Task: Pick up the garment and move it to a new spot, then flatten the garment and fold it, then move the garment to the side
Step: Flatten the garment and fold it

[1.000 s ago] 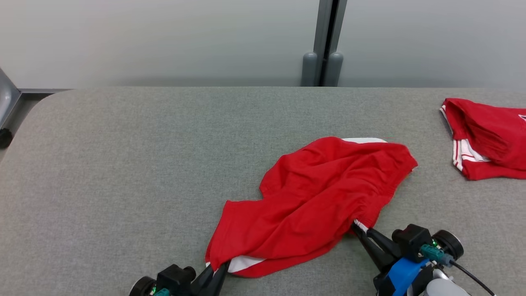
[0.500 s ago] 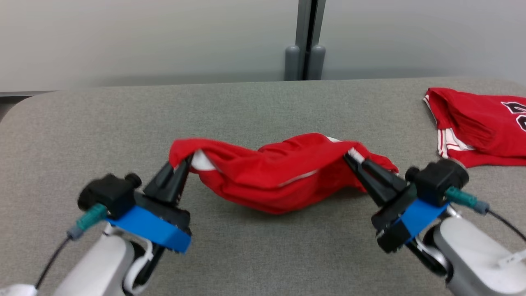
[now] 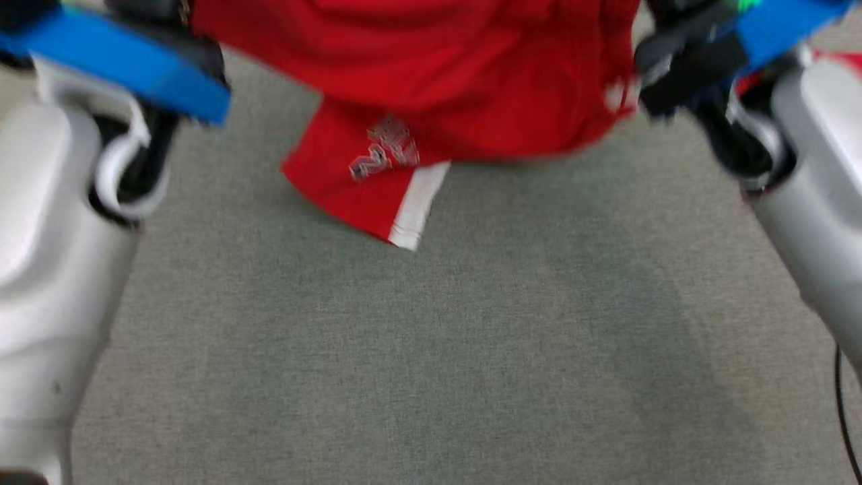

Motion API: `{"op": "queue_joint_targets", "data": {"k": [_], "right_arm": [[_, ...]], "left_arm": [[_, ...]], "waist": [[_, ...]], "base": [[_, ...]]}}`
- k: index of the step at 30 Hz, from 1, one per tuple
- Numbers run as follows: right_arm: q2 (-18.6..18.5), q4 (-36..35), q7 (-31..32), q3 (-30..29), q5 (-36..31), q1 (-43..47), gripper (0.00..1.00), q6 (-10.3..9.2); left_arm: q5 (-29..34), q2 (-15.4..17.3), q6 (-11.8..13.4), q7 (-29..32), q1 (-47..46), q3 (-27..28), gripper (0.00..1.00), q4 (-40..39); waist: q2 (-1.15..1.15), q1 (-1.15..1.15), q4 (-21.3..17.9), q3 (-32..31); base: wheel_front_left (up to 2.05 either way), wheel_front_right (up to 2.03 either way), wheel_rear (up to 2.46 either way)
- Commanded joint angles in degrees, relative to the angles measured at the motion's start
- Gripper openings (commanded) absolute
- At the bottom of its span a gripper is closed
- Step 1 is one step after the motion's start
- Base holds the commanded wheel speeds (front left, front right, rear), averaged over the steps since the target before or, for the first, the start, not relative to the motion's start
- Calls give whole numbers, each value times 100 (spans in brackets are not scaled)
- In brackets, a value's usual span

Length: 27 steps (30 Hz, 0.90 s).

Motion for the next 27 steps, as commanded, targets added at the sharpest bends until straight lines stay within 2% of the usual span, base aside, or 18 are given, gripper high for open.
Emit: {"op": "queue_joint_targets", "data": {"k": [1,3,8,13,16,20,27], "right_arm": [[104,234,42,-43,256,-494,0,3],[97,579,70,-52,365,-1053,0,3],[174,1245,-100,174,519,-2133,0,4],[152,1609,-421,469,713,-2592,0,4],[103,1626,-486,724,736,-2573,0,4],[-87,1564,-557,1367,826,-2288,0,3],[-278,1201,-693,1975,1202,-1270,0,3]], "left_arm": [[-158,-17,-3,74,-535,43,0,265],[-353,-101,-3,106,-1109,67,0,571],[-382,-187,-3,-17,-2303,-199,0,1144],[-472,-251,-3,-309,-2898,-532,0,1537],[-565,-242,-3,-450,-2903,-649,0,1639],[-738,-177,-4,-636,-2564,-986,0,1760],[-899,55,-4,-945,-1241,-1310,0,1697]], "waist": [[0,-1,141,304],[0,-1,143,466],[0,-1,151,685],[0,-1,168,722],[0,-1,177,723],[0,-1,200,743],[0,-1,62,632]], "base": [[0,0,0],[0,0,0],[0,0,0],[0,0,0],[0,0,0],[0,0,0],[0,0,0]]}}
